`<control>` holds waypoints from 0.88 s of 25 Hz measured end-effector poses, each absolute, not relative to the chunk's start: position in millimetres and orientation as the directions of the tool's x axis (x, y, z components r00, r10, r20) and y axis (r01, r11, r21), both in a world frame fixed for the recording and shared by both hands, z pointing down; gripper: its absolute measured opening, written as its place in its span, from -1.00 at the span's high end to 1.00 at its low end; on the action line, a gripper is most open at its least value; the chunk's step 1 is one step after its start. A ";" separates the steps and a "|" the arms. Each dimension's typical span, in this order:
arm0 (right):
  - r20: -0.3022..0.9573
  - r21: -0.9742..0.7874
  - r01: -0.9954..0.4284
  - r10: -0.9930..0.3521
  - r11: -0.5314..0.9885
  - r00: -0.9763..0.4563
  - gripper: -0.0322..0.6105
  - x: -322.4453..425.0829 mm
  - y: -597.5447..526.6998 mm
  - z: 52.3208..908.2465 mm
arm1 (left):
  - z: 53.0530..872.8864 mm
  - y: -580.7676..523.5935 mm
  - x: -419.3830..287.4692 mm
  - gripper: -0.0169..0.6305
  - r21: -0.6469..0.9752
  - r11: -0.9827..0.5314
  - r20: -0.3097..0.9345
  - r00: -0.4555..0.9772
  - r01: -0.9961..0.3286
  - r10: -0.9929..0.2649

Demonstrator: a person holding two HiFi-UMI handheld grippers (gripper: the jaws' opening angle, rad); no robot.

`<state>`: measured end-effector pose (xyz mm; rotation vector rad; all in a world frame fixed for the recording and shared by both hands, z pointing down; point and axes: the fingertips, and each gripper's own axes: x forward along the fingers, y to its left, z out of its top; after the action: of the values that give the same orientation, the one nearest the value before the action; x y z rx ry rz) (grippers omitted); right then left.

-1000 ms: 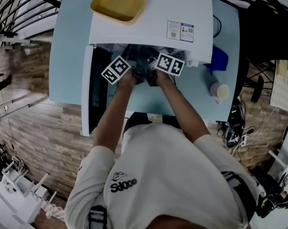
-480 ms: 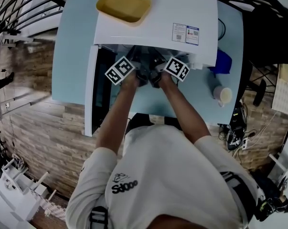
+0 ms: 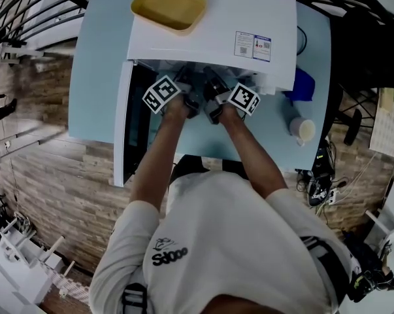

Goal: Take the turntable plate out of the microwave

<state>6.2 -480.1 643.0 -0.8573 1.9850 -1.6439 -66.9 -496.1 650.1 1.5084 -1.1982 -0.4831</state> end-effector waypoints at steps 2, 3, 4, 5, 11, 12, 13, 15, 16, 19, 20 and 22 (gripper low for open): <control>0.070 -0.975 -0.195 -0.681 0.108 -0.729 0.79 5.7 -477.5 644.4 | 652.6 -501.0 -65.8 0.39 0.912 0.121 0.291 0.411 -0.391 -0.864; 0.073 -0.974 -0.198 -0.678 0.108 -0.731 0.79 5.8 -476.6 644.7 | 654.0 -502.2 -65.8 0.64 0.917 0.136 0.294 0.405 -0.376 -0.866; 0.075 -0.974 -0.199 -0.677 0.108 -0.732 0.79 6.3 -476.2 644.6 | 654.7 -502.7 -65.6 0.68 0.921 0.147 0.295 0.399 -0.361 -0.868; 0.074 -0.974 -0.200 -0.677 0.110 -0.732 0.79 7.1 -476.2 643.9 | 654.2 -502.6 -65.0 0.70 0.926 0.150 0.289 0.395 -0.346 -0.872; 0.059 -0.974 -0.191 -0.673 0.124 -0.737 0.79 10.2 -474.3 637.7 | 648.4 -497.3 -62.7 0.75 0.954 0.151 0.245 0.385 -0.259 -0.890; 0.061 -0.974 -0.191 -0.672 0.121 -0.738 0.79 10.6 -473.4 637.7 | 648.1 -496.0 -62.8 0.76 0.956 0.155 0.243 0.380 -0.248 -0.893; 0.062 -0.973 -0.195 -0.670 0.124 -0.739 0.79 10.8 -472.2 637.7 | 647.9 -494.3 -63.1 0.76 0.958 0.157 0.241 0.375 -0.240 -0.895; 0.067 -0.972 -0.200 -0.663 0.127 -0.746 0.79 10.5 -467.7 636.7 | 646.9 -489.2 -63.8 0.77 0.961 0.161 0.238 0.368 -0.226 -0.899; 0.071 -0.972 -0.200 -0.658 0.124 -0.750 0.79 10.1 -464.5 635.8 | 646.0 -486.1 -63.8 0.77 0.962 0.164 0.237 0.366 -0.218 -0.900; 0.075 -0.972 -0.200 -0.645 0.123 -0.761 0.79 10.1 -456.5 634.0 | 645.1 -477.3 -63.4 0.79 0.966 0.191 0.243 0.364 -0.174 -0.899; 0.075 -0.971 -0.202 -0.640 0.128 -0.765 0.79 10.1 -454.3 633.3 | 644.8 -474.7 -63.2 0.79 0.966 0.200 0.247 0.367 -0.162 -0.897; 0.072 -0.965 -0.212 -0.622 0.153 -0.780 0.78 8.7 -449.0 629.9 | 643.2 -467.7 -63.6 0.79 0.966 0.211 0.252 0.372 -0.148 -0.893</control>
<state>8.7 -449.0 629.9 -0.7993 2.0938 -1.6618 -63.6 -467.7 643.2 1.2681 -1.0869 -0.6938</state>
